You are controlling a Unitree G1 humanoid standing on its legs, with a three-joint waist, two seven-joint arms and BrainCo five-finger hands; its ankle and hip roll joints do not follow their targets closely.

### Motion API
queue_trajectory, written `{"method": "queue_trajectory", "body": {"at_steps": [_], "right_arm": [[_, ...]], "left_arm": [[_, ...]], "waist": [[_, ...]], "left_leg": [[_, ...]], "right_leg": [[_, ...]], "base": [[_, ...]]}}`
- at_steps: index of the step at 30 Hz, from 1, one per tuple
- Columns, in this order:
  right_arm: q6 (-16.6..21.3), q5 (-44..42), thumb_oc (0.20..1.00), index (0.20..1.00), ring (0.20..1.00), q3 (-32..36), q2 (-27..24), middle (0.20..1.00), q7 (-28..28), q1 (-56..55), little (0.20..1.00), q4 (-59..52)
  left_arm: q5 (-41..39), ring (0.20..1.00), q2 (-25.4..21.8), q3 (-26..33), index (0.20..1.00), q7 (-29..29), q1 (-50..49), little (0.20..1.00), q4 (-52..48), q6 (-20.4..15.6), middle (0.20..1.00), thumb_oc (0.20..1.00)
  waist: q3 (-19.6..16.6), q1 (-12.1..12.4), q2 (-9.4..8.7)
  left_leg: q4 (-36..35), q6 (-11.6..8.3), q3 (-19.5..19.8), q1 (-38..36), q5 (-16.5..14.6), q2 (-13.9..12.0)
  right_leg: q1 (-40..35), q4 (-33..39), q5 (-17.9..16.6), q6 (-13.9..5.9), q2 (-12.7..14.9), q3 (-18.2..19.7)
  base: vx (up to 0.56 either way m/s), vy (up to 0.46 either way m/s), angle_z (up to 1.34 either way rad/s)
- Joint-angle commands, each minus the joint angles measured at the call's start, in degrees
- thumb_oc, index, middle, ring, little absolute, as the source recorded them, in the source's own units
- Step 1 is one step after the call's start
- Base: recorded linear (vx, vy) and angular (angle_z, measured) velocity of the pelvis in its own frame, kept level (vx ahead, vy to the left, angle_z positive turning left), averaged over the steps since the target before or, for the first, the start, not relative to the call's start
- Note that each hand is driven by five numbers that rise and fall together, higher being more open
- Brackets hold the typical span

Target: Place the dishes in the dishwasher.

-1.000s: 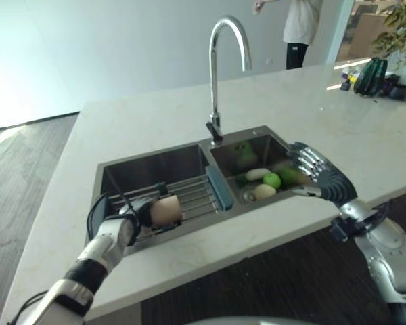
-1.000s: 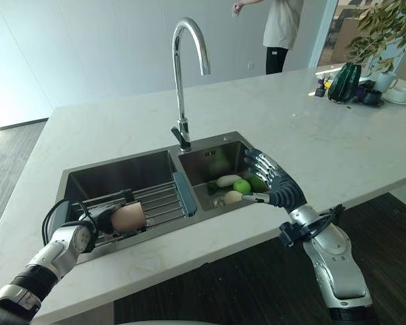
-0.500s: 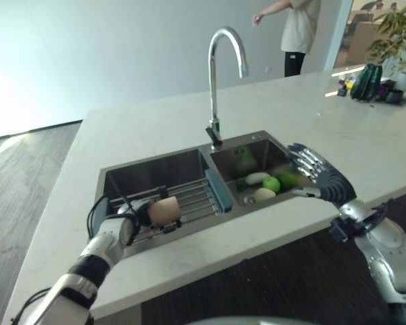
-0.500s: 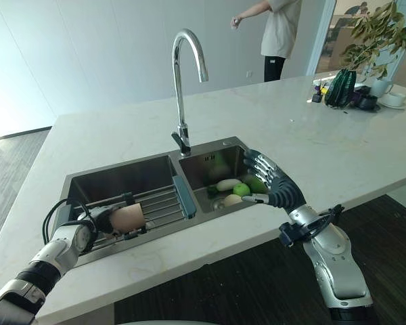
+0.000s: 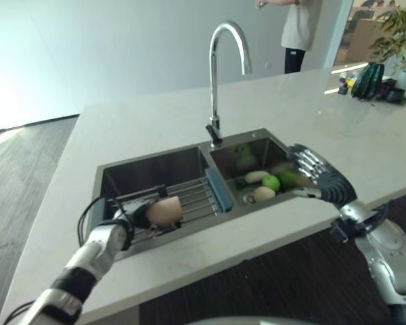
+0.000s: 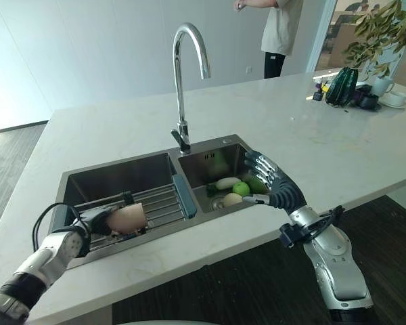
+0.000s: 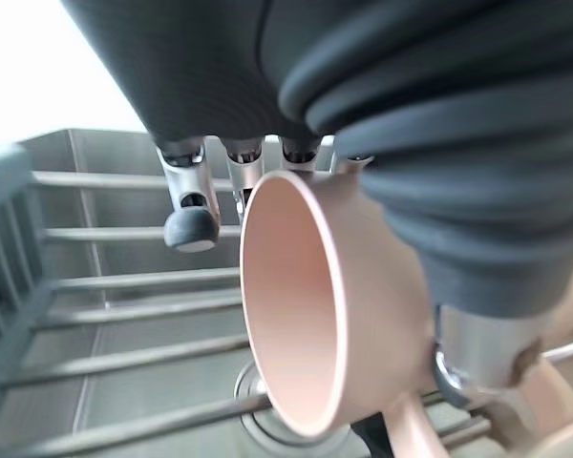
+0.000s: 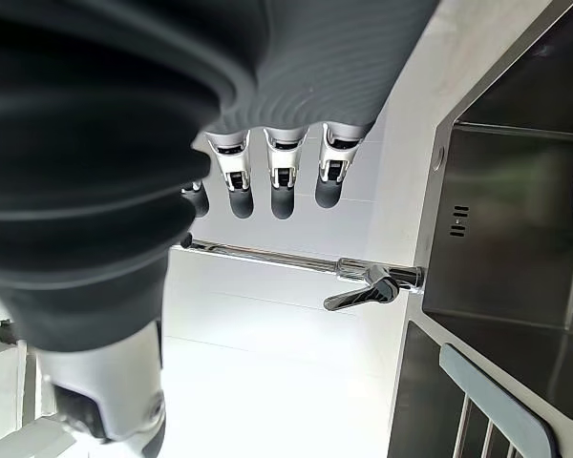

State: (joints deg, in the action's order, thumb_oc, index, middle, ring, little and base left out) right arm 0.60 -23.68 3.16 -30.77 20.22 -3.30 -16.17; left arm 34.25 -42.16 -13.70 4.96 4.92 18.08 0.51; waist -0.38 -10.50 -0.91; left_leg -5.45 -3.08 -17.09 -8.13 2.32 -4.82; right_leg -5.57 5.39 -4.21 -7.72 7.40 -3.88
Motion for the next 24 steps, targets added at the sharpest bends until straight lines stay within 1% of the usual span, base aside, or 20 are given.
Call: {"method": "queue_trajectory", "body": {"at_steps": [1,5,8,11,13,14,15,16,17,18,20,21,22,23,24], "right_arm": [[4.3,-0.7,1.000,1.000,1.000,2.8,-0.5,1.000,-1.1,4.2,1.000,-2.0],[4.5,-0.1,1.000,1.000,1.000,3.0,0.2,1.000,-1.3,4.1,1.000,-1.6],[4.3,0.2,1.000,1.000,1.000,3.1,0.6,1.000,-1.8,4.0,1.000,-1.7],[4.5,0.9,1.000,1.000,1.000,3.3,1.3,1.000,-1.6,3.9,1.000,-1.4],[4.4,1.0,1.000,1.000,1.000,3.6,1.8,1.000,-1.4,3.7,1.000,-1.5],[4.3,1.0,1.000,1.000,1.000,3.7,1.9,1.000,-1.5,3.6,1.000,-1.6],[4.3,1.6,1.000,1.000,1.000,3.7,2.8,1.000,-1.6,3.4,1.000,-1.6],[4.3,1.9,1.000,1.000,1.000,3.7,3.3,1.000,-1.5,3.3,1.000,-1.7],[4.3,2.1,1.000,1.000,1.000,3.8,3.6,1.000,-1.5,3.1,1.000,-1.8],[4.4,2.6,1.000,1.000,1.000,3.7,4.5,1.000,-1.6,2.8,1.000,-2.2],[4.5,3.0,1.000,1.000,1.000,3.8,5.5,1.000,-1.6,2.7,1.000,-2.8],[5.0,2.9,1.000,1.000,1.000,4.0,6.0,1.000,-1.4,2.4,1.000,-3.0],[5.5,3.3,1.000,1.000,1.000,4.0,7.1,1.000,-1.5,1.9,1.000,-3.6],[5.6,3.3,1.000,1.000,1.000,4.0,7.4,1.000,-1.5,1.6,1.000,-3.9],[5.7,3.1,1.000,1.000,1.000,4.1,7.7,1.000,-1.3,1.2,1.000,-4.5]], "left_arm": [[-7.1,0.200,-2.6,5.1,0.200,-6.2,7.4,0.200,-0.4,-3.2,0.200,0.200],[-11.2,0.200,-2.0,10.4,0.200,-11.0,5.8,0.200,-3.8,-6.2,0.200,0.200],[-17.0,0.200,-1.6,14.7,0.200,-15.2,4.8,0.200,-6.7,-9.3,0.200,0.200],[-21.0,0.200,0.3,19.1,0.200,-18.1,3.9,0.200,-9.9,-11.9,0.200,0.200],[-27.4,0.200,1.7,21.8,0.200,-19.7,3.5,0.200,-12.0,-14.4,0.200,0.200],[-32.6,0.200,2.8,23.0,0.200,-19.2,3.3,0.200,-12.7,-16.3,0.200,0.200],[-39.4,0.200,5.3,24.5,0.200,-16.8,3.0,0.200,-14.6,-18.3,0.200,0.200],[-43.5,0.200,6.8,25.2,0.200,-15.0,2.8,0.200,-16.0,-19.0,0.200,0.200],[-47.2,0.200,8.2,25.8,0.200,-12.9,2.6,0.200,-17.2,-19.4,0.200,0.200],[-53.6,0.200,11.0,26.3,0.200,-9.4,2.2,0.200,-19.8,-19.9,0.200,0.200],[-62.1,0.200,14.4,26.3,0.200,-4.4,1.5,0.200,-22.8,-20.2,0.200,0.200],[-68.3,0.200,16.5,26.5,0.200,-1.4,1.0,0.200,-25.0,-19.6,0.200,0.200],[-75.7,0.200,19.8,26.4,0.200,2.6,0.0,0.200,-27.8,-18.7,0.200,0.200],[-78.1,0.200,20.9,26.2,0.200,4.0,-0.5,0.200,-28.9,-18.3,0.200,0.200],[-82.9,0.200,22.5,25.6,0.200,6.3,-1.3,0.200,-31.0,-17.5,0.200,0.200]], "waist": [[2.8,1.2,2.58],[2.7,2.0,2.35],[2.5,2.6,2.04],[2.3,3.0,1.75],[2.1,3.2,1.50],[2.0,3.4,1.39],[1.8,3.7,1.23],[1.7,3.7,1.15],[1.7,3.8,1.11],[1.7,3.9,0.97],[1.8,4.2,0.80],[1.8,4.3,0.66],[1.9,4.6,0.46],[1.9,4.7,0.40],[2.0,4.9,0.28]], "left_leg": [[0.4,-0.80,1.2,-3.7,-5.7,-1.8],[0.4,-0.86,1.9,-3.4,-5.6,-1.7],[0.4,-0.97,2.3,-3.2,-5.6,-1.7],[0.4,-1.08,2.8,-3.0,-5.6,-1.7],[0.4,-1.11,3.1,-2.9,-5.7,-1.7],[0.4,-1.12,3.2,-2.9,-5.7,-1.7],[0.4,-1.14,3.5,-2.8,-5.8,-1.6],[0.4,-1.14,3.6,-2.8,-5.7,-1.6],[0.4,-1.14,3.7,-2.7,-5.7,-1.6],[0.4,-1.13,3.9,-2.7,-5.8,-1.6],[0.4,-1.11,4.1,-2.8,-5.7,-1.6],[0.4,-1.11,4.3,-2.7,-5.7,-1.7],[0.4,-1.21,4.5,-2.6,-5.7,-1.9],[0.4,-1.28,4.6,-2.6,-5.6,-2.0],[0.4,-1.41,4.7,-2.6,-5.5,-2.2]], "right_leg": [[-2.4,-1.1,3.8,-3.23,0.7,-2.6],[-2.5,-1.0,3.9,-3.05,0.9,-3.1],[-2.6,-1.0,4.0,-2.97,1.1,-3.6],[-2.7,-1.0,4.2,-2.81,1.2,-3.9],[-2.8,-1.0,4.4,-2.67,1.3,-4.1],[-2.8,-1.0,4.5,-2.60,1.3,-4.2],[-2.9,-1.0,4.6,-2.49,1.3,-4.3],[-2.9,-1.0,4.6,-2.42,1.3,-4.4],[-2.9,-1.1,4.6,-2.34,1.3,-4.4],[-2.9,-1.1,4.7,-2.17,1.3,-4.6],[-3.1,-1.1,4.9,-1.97,1.2,-4.8],[-3.1,-1.1,4.9,-1.78,1.1,-4.9],[-3.1,-1.0,5.0,-1.58,0.9,-4.9],[-3.1,-1.0,5.1,-1.48,0.8,-4.8],[-3.1,-1.0,5.2,-1.28,0.7,-4.9]], "base": [[0.00,-0.005,0.09],[0.00,-0.002,0.06],[0.00,-0.001,0.03],[0.01,-0.006,0.06],[0.01,-0.013,0.08],[0.01,-0.024,0.09],[0.02,-0.028,0.10],[0.02,-0.031,0.10],[0.01,-0.046,0.10],[0.00,-0.061,0.11],[-0.01,-0.091,0.08],[-0.03,-0.153,0.04],[-0.03,-0.159,0.02],[-0.04,-0.186,0.06],[-0.04,-0.175,0.09]]}}
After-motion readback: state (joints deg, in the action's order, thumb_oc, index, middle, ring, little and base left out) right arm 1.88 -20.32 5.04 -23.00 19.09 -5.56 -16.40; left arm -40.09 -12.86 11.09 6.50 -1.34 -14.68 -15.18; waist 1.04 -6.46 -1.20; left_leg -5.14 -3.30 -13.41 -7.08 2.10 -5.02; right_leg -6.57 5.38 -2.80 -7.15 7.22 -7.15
